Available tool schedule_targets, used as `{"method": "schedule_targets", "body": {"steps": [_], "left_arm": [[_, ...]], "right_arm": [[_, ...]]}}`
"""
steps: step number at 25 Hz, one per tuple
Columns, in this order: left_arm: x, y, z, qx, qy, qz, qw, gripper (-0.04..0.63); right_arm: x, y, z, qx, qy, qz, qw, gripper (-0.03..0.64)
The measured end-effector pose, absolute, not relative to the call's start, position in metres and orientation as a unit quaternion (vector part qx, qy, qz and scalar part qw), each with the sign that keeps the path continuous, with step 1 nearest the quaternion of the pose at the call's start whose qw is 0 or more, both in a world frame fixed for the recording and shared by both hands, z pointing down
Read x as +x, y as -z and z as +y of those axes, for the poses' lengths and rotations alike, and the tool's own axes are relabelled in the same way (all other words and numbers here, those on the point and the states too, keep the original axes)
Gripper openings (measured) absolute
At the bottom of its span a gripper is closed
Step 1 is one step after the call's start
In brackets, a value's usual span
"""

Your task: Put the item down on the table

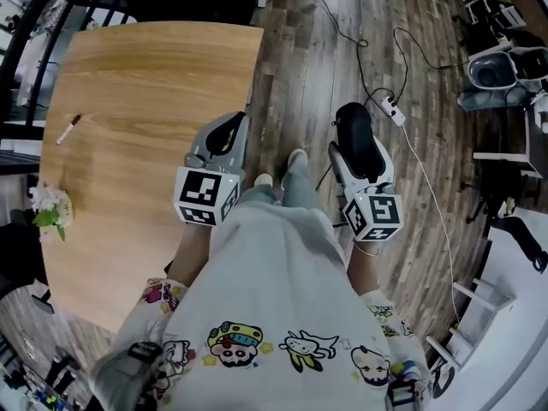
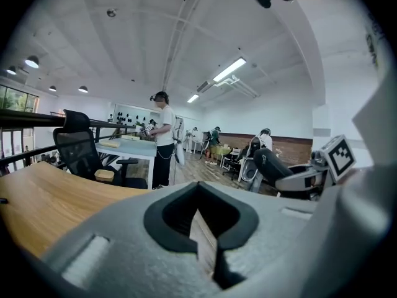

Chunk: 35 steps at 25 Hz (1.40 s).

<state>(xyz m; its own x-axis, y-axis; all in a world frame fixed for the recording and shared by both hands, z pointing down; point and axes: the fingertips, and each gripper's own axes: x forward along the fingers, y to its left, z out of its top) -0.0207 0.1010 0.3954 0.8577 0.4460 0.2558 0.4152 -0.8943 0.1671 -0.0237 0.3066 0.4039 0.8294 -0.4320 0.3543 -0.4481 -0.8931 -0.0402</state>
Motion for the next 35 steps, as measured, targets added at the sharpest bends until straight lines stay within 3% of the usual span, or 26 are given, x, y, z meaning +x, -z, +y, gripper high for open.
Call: {"method": "schedule_targets", "body": {"steps": [8,18,26,35], "left_arm": [[-0.015,-0.395,0.053,0.978,-0.133,0.141,0.074,-0.002],[0.013,-0.402,-0.022,0.987,-0.125,-0.04,0.099,-0.002],[0.04,-0.396,-0.072,0.965,-0.116,-0.204,0.117,-0.002],[0.061,-0.397,-0.114,0.924,-0.103,-0.346,0.125,-0.002]], "right_arm": [[0.017,-0.404,0.249,0.93,-0.177,-0.32,0.042,0.354],[0.121,-0.406,0.142,0.857,-0.168,-0.482,0.07,0.353],[0.2,-0.401,0.042,0.76,-0.156,-0.623,0.094,0.354],[0.239,-0.406,-0.053,0.65,-0.138,-0.738,0.118,0.353]]}}
